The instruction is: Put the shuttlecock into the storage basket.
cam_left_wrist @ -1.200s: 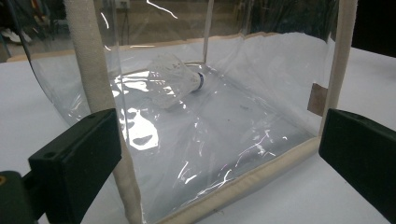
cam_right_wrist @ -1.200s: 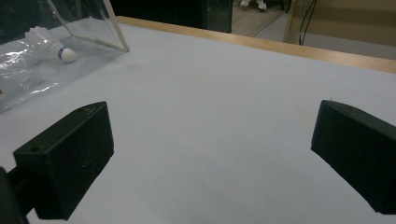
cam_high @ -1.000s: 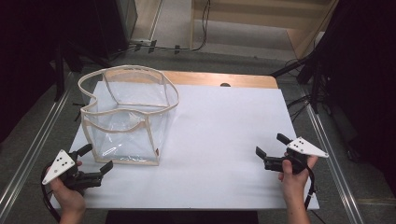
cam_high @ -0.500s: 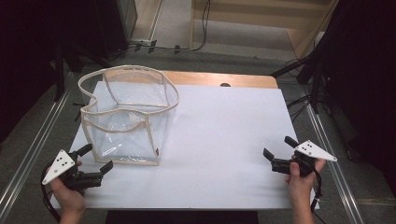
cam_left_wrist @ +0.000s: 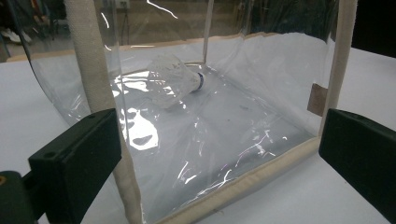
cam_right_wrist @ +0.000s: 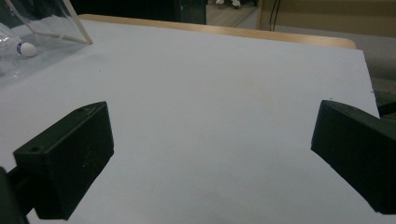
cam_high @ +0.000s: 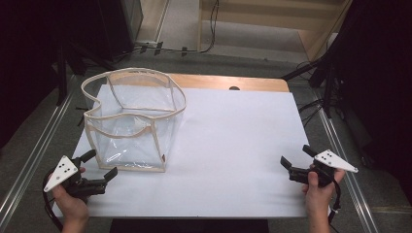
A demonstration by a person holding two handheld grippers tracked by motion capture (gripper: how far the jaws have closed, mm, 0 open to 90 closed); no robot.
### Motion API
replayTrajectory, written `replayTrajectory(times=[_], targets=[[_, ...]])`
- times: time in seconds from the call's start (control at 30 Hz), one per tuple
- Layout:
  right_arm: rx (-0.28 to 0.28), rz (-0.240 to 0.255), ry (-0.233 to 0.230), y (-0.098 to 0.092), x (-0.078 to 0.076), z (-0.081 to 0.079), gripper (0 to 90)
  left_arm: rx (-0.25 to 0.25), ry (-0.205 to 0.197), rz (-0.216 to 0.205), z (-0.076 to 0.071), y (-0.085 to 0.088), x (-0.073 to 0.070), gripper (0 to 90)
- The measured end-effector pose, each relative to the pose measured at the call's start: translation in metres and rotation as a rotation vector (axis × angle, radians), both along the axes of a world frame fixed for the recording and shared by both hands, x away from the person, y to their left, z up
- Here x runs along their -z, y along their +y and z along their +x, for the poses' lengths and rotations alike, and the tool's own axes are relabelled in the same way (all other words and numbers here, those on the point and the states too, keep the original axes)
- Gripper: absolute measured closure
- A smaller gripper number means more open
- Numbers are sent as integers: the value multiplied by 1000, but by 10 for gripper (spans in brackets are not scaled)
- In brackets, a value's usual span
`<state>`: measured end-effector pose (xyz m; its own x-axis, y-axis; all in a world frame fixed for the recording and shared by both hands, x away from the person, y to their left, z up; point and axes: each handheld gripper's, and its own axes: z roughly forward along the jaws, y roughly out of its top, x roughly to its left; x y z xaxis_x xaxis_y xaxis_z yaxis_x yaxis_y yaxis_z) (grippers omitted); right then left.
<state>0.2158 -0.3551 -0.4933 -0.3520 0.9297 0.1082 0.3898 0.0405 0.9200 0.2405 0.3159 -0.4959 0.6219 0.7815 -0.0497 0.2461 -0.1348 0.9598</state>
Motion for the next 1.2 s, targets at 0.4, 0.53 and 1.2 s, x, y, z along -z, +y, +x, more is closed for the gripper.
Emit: replayTrajectory(times=[0.4,0.53,1.2], targets=[[-10,15,6,-4,8,-3,0,2,-1,-1,0,0,0,0],[-9,19,8,-5,11,-6,0,5,-2,4,0,0,0,0],[-34,18,34,-7,19,-2,0,3,-4,8,1,-1,0,0]])
